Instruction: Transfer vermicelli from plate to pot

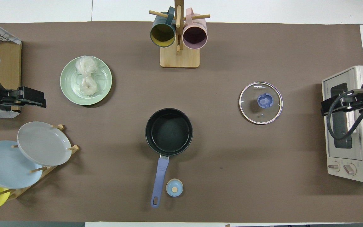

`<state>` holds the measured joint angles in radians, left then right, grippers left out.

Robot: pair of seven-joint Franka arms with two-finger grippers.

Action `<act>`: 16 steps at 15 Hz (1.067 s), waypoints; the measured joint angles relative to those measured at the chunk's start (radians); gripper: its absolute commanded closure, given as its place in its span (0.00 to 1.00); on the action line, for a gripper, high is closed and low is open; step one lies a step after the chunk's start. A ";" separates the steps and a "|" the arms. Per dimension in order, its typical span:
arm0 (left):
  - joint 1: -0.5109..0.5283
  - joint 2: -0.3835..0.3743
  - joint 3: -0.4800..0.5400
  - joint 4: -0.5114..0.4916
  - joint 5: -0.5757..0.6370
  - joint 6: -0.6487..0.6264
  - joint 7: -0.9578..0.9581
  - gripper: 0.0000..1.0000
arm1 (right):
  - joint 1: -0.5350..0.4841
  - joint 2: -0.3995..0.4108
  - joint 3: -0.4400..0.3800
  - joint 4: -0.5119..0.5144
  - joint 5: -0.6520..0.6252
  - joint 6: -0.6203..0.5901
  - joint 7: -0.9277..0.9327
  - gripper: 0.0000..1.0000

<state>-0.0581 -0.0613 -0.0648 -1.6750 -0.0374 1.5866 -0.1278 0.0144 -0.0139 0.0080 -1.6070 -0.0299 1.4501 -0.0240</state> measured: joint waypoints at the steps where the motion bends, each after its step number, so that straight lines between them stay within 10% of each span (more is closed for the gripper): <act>1: 0.000 0.000 0.000 0.000 0.000 0.000 0.000 0.00 | 0.000 0.000 0.000 0.000 0.000 0.000 0.000 0.00; 16: -0.003 0.026 -0.002 0.000 0.000 0.051 0.000 0.00 | 0.007 -0.007 0.016 -0.002 0.027 0.040 -0.003 0.00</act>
<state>-0.0615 -0.0357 -0.0668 -1.6751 -0.0376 1.6375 -0.1278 0.0212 -0.0205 0.0244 -1.6090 -0.0031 1.4902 -0.0273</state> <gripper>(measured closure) 0.000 0.000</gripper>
